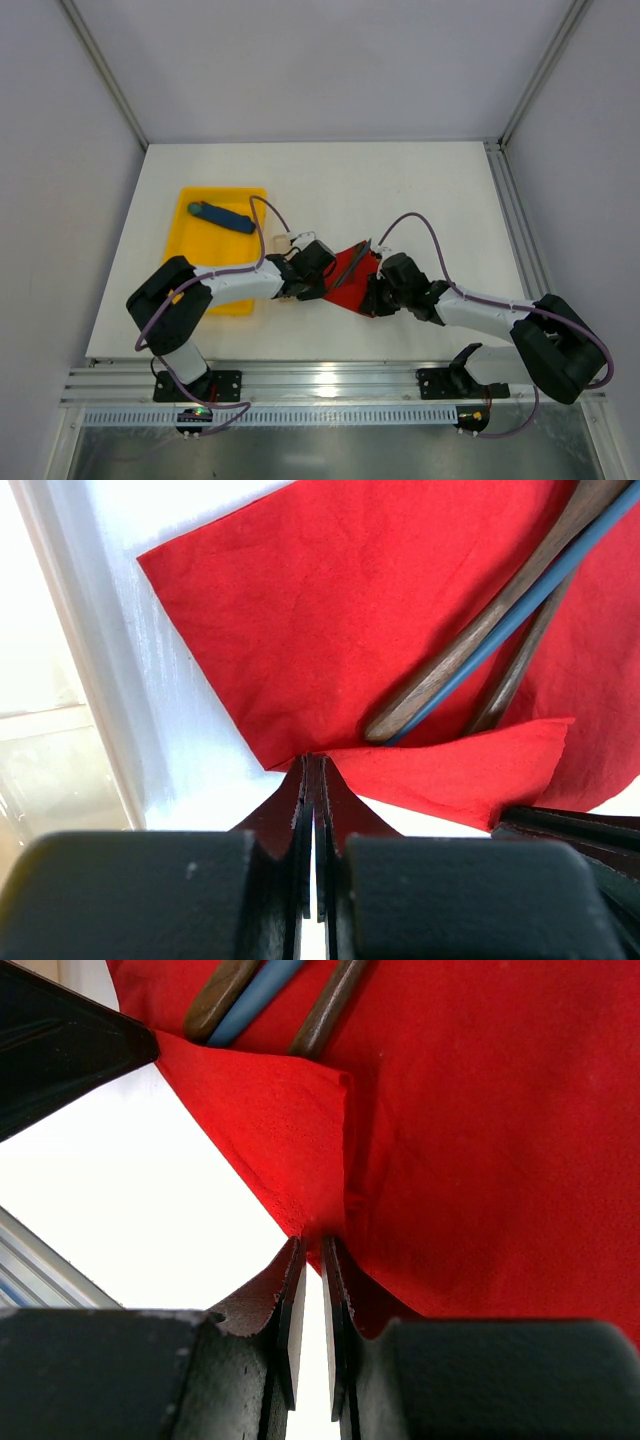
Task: Place the utensils on the paper napkin and roll it up
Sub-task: Roll the napkin at the center of the board.
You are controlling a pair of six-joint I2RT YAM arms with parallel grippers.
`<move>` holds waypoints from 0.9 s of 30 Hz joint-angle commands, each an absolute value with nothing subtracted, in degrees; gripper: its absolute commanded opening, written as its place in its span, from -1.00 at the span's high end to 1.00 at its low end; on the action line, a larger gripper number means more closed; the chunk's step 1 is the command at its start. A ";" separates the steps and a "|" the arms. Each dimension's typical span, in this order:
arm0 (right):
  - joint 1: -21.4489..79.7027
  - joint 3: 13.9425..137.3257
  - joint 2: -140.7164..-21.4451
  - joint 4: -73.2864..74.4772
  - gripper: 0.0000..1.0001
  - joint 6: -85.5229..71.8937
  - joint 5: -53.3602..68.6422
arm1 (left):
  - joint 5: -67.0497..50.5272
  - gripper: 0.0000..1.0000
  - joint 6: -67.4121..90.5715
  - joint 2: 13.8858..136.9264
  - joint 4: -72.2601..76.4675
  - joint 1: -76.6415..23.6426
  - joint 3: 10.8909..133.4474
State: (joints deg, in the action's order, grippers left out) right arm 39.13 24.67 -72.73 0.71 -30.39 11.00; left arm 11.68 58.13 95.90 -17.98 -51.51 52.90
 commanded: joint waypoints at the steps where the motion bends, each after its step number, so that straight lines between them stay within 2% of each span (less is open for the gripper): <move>1: 39.02 23.64 -71.90 3.34 0.60 -30.32 10.02 | 15.55 0.99 58.27 97.21 -22.23 -51.06 53.61; 27: 39.02 23.20 -70.05 6.33 0.60 -31.99 8.70 | 15.91 1.00 58.80 98.35 -23.29 -50.98 53.88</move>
State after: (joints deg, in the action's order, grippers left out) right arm 39.13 24.16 -71.35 2.20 -31.90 10.31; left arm 12.27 58.59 96.66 -19.77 -51.51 54.11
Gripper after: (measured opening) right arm 0.201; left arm 0.011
